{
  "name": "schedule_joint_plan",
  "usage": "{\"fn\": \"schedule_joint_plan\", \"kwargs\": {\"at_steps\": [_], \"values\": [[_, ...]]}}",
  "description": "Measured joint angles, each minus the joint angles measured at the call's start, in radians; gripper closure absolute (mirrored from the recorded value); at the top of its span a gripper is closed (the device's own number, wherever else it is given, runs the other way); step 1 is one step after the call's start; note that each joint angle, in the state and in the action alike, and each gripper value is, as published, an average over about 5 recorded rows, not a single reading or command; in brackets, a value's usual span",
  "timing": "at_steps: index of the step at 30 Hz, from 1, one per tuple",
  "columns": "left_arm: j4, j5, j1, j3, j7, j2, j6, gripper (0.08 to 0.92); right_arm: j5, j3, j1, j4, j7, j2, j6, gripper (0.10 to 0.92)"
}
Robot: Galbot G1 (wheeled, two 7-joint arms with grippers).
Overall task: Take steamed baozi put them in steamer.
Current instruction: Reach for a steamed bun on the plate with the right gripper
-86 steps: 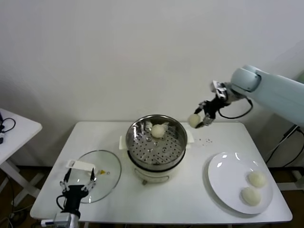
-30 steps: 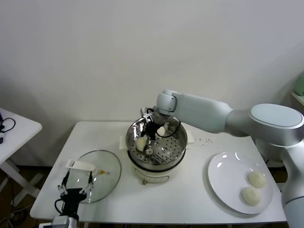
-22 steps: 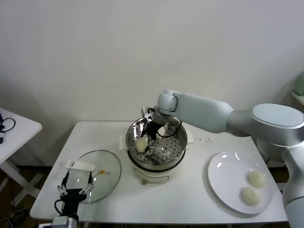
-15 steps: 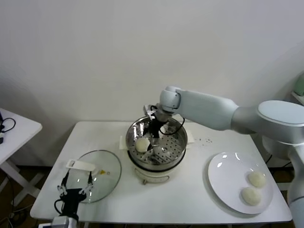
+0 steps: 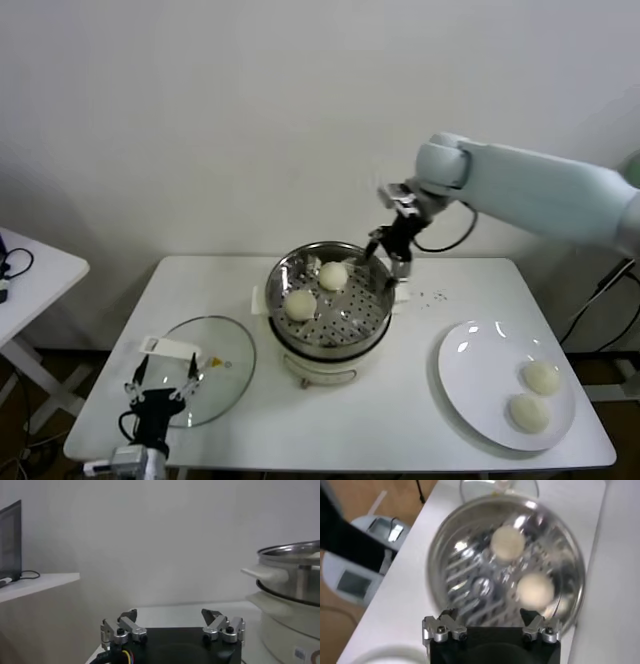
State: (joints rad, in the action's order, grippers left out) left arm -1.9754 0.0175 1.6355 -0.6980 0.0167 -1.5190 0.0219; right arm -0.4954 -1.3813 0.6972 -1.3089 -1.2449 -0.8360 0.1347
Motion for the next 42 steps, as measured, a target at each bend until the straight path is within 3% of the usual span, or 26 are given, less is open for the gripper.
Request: {"fn": "schedule_joint_plan", "kwargs": {"at_steps": [9, 19, 42], "values": [[-0.015, 0.035, 0.012, 0.013, -0.021, 0.000, 0.017, 0.177, 0.236, 0.171, -0.190, -0.094, -0.033, 0.275, -0.076, 0.203], [-0.020, 0.053, 0.029, 0.018, -0.039, -0.010, 0.043, 0.177, 0.398, 0.390, -0.487, -0.138, -0.018, 0.465, -0.098, 0.203], [-0.004, 0.037, 0.047, 0.009, -0.042, -0.008, 0.055, 0.177, 0.565, 0.649, -0.901, -0.158, 0.038, 0.527, -0.091, 0.203]]}}
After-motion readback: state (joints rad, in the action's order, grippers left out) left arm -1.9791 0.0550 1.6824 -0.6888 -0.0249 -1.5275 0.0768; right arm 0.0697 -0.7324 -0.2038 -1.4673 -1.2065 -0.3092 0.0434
